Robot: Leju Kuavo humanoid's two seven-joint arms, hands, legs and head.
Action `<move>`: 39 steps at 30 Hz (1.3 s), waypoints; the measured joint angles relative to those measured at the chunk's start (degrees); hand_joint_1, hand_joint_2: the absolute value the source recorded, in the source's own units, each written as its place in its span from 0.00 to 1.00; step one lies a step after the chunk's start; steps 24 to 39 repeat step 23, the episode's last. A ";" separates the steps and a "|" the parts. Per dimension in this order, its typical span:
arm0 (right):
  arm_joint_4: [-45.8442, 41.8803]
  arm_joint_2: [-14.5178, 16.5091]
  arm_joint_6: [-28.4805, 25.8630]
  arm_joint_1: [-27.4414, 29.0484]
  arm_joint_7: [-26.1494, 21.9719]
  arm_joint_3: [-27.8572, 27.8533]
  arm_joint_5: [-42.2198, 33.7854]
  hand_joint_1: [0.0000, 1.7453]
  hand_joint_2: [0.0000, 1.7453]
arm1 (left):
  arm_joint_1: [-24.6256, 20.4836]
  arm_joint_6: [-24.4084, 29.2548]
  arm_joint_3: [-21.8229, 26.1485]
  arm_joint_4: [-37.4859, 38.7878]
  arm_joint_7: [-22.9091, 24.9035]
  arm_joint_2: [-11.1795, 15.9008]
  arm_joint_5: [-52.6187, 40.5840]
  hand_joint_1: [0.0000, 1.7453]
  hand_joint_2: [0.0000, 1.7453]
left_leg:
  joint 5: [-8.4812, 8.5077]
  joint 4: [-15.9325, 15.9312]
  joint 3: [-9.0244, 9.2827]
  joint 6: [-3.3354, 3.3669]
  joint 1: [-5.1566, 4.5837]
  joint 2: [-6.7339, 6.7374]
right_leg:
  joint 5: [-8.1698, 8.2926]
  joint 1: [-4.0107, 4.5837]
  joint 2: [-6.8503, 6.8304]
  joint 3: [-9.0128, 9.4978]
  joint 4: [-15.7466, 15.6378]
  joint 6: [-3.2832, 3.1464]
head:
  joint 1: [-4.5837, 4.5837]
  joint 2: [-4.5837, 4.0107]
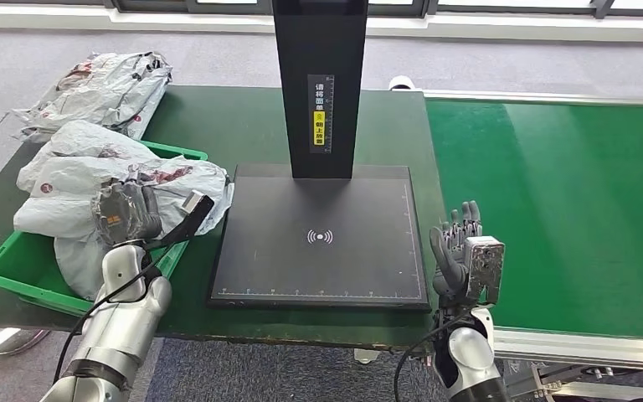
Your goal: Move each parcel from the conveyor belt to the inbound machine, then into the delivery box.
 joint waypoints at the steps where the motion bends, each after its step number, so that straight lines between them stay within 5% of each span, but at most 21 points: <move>1: 0.08 0.00 0.21 -0.15 0.05 0.00 0.10 0.00 1.00 | -0.55 -0.33 -0.02 1.64 0.73 0.49 -0.28 0.50 1.00 | 0.00 0.00 0.00 0.00 -0.01 -0.01 | 0.00 -0.01 -0.01 0.01 0.00 0.00 | 0.00 0.01; 3: 0.27 0.00 0.67 -0.48 0.19 0.00 0.37 0.00 1.00 | -1.96 -1.29 -0.05 4.85 2.32 1.46 -0.92 0.00 1.00 | -0.01 -0.02 0.03 0.00 -0.03 -0.04 | -0.01 -0.03 -0.04 0.04 0.00 0.00 | 0.01 0.00; 9: 0.71 0.00 1.39 -0.76 0.97 -0.01 1.29 0.00 1.00 | -5.41 -1.54 -0.05 12.08 2.44 2.82 -0.03 0.00 1.00 | 0.03 -0.16 0.31 -0.06 -0.08 -0.04 | -0.01 -0.03 -0.09 0.24 0.00 -0.02 | 0.00 0.01; 18: 0.67 0.00 1.75 0.29 1.33 -0.22 2.33 0.00 1.00 | -7.25 1.74 1.16 14.36 -7.31 2.29 10.37 0.00 1.00 | 0.18 -0.23 0.49 -0.22 -0.10 -0.11 | 0.02 -0.01 -0.11 0.40 0.00 -0.13 | 0.01 0.01; 23: 0.53 0.00 1.87 0.80 1.41 -0.29 2.43 0.00 1.00 | -7.52 3.02 3.00 12.32 -19.17 1.54 27.02 0.00 1.00 | 0.21 -0.26 0.56 -0.17 -0.11 -0.34 | 0.00 -0.08 -0.34 0.52 0.00 -0.12 | 0.00 0.00; 39: 0.53 0.00 1.87 0.80 1.41 -0.29 2.43 0.00 1.00 | -7.52 3.02 3.00 12.32 -19.17 1.54 27.02 0.00 1.00 | 0.21 -0.26 0.56 -0.17 -0.11 -0.34 | 0.00 -0.08 -0.34 0.52 0.00 -0.12 | 0.00 0.00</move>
